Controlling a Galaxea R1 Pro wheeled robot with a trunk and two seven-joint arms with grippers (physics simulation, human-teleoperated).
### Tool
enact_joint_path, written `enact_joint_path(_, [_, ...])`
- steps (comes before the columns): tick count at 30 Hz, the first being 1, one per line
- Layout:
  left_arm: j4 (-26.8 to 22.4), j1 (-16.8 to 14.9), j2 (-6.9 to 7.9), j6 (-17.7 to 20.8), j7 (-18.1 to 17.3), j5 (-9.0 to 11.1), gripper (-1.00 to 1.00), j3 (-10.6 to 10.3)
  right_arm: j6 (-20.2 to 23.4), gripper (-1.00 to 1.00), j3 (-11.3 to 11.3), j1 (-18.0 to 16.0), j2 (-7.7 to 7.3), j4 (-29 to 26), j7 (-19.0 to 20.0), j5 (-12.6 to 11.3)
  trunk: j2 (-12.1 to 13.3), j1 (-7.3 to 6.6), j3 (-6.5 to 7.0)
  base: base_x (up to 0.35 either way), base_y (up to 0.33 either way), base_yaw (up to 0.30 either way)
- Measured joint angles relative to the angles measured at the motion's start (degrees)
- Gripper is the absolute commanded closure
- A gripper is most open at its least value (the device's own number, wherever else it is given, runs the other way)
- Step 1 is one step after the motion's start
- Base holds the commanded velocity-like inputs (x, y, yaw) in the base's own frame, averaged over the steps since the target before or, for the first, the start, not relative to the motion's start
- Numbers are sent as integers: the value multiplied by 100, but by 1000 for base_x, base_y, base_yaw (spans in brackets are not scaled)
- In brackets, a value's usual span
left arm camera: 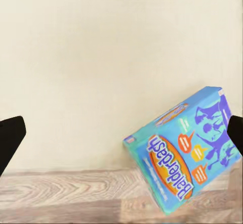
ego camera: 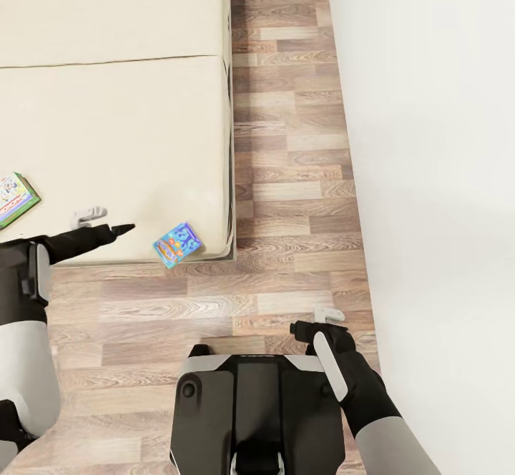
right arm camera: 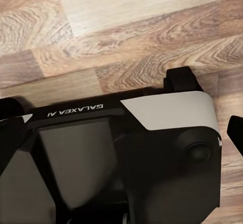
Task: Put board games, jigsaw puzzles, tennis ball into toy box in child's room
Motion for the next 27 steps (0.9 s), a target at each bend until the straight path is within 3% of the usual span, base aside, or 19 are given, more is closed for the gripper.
enact_joint_path(5, [-20, 455, 357, 49, -472, 32, -100, 19, -83, -100, -7, 0, -1, 0, 11, -17, 0, 0, 0, 0, 0, 0])
enact_joint_path(9, [-23, 633, 508, 59, -776, 51, -100, 85, -97, -100, -8, 0, -5, -12, 19, -14, 0, 0, 0, 0, 0, 0])
enact_joint_path(11, [-24, 698, 588, 64, -1076, 45, -100, 187, -98, -100, -10, 0, -7, -27, 23, -13, 0, 0, 0, 0, 0, 0])
enact_joint_path(14, [-25, 864, 761, 65, -1854, 13, -100, 429, -93, -100, -21, 0, -8, -56, 25, -13, 0, 0, 0, 0, 0, 0])
enact_joint_path(18, [2, 1034, 907, 57, -2409, 0, -100, 553, -94, -100, -27, 0, -9, -66, 26, -13, 0, 0, 0, 0, 0, 0])
enact_joint_path(21, [15, 1240, 1008, 40, -2613, 0, -100, 744, -89, -100, -33, 0, -14, -69, 26, -13, 0, 0, 0, 0, 0, 12])
enact_joint_path(27, [19, 1486, 1047, 28, -2753, 2, -100, 1117, -87, -100, -40, 0, -17, -70, 26, -12, 0, 0, 0, 0, 0, 72])
